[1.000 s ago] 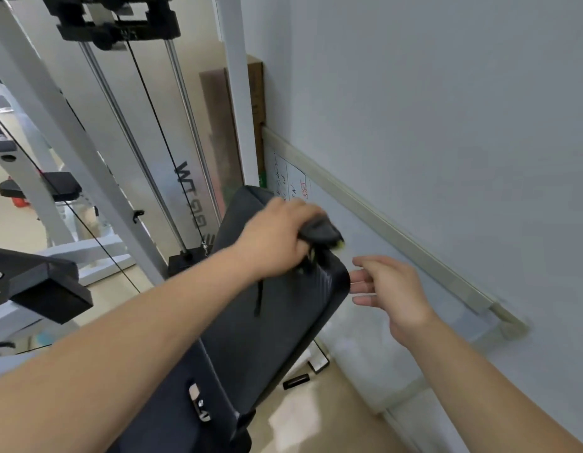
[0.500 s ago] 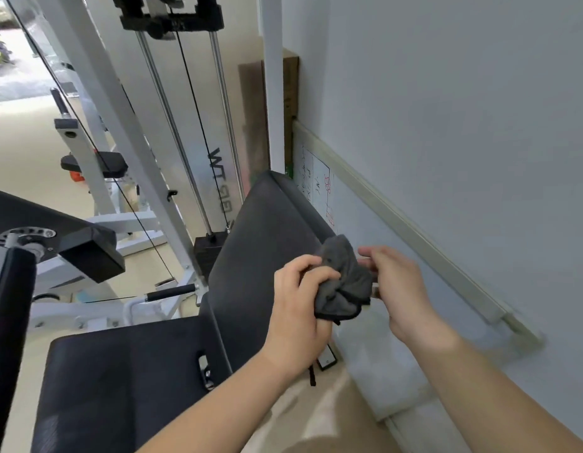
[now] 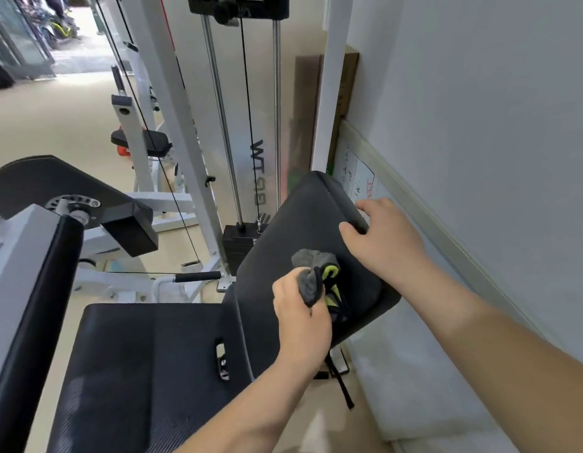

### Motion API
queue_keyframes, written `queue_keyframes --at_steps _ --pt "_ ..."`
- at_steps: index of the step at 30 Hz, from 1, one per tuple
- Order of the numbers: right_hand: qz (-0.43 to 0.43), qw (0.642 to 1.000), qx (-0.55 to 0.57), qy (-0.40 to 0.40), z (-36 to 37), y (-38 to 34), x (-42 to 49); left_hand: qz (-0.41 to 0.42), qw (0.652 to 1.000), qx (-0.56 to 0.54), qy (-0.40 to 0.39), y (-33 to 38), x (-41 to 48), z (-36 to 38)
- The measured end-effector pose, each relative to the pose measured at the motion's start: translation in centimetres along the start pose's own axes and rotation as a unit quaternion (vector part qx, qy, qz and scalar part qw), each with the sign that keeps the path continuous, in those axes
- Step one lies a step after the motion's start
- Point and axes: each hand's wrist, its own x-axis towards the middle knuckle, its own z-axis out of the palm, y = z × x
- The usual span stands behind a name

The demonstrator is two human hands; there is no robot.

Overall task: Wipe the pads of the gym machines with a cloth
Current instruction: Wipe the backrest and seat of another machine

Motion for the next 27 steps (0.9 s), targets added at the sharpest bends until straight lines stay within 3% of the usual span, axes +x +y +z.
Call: queue_keyframes --at_steps 3,6,10,13,15,19,22,25,27 --pt "0.007 0.999 -0.047 0.025 1.4 -0.9 1.2 0.091 0.995 0.033 0.011 1.2 7.0 -0.5" --pt "0.014 0.991 -0.116 0.07 2.9 -1.2 1.2 0.118 0.988 0.096 -0.022 1.5 12.2 0.3" --pt "-0.066 0.966 -0.174 0.18 3.9 -1.1 2.0 0.151 0.986 0.07 -0.028 -1.5 14.9 1.5" --pt "-0.139 0.945 -0.248 0.164 4.2 -2.3 1.1 0.174 0.98 0.094 -0.031 -4.0 16.8 0.9" --pt "-0.196 0.938 -0.253 0.133 5.1 -3.8 0.5 0.107 0.987 0.12 -0.02 -6.4 17.6 0.1" --pt "-0.24 0.918 -0.316 0.003 10.3 -5.1 0.6 -0.122 0.983 0.134 0.0 -13.1 15.9 -2.5" --pt "-0.275 0.901 -0.332 -0.044 14.2 -5.3 0.3 -0.248 0.959 0.135 -0.002 -18.6 10.7 -4.6" --pt "-0.289 0.895 -0.332 -0.067 16.6 -4.9 -1.4 -0.388 0.913 0.127 0.007 -21.0 6.8 -6.2" --pt "-0.297 0.897 -0.323 -0.061 17.3 -4.3 -2.6 -0.411 0.903 0.124 0.002 -21.2 9.0 -6.7"
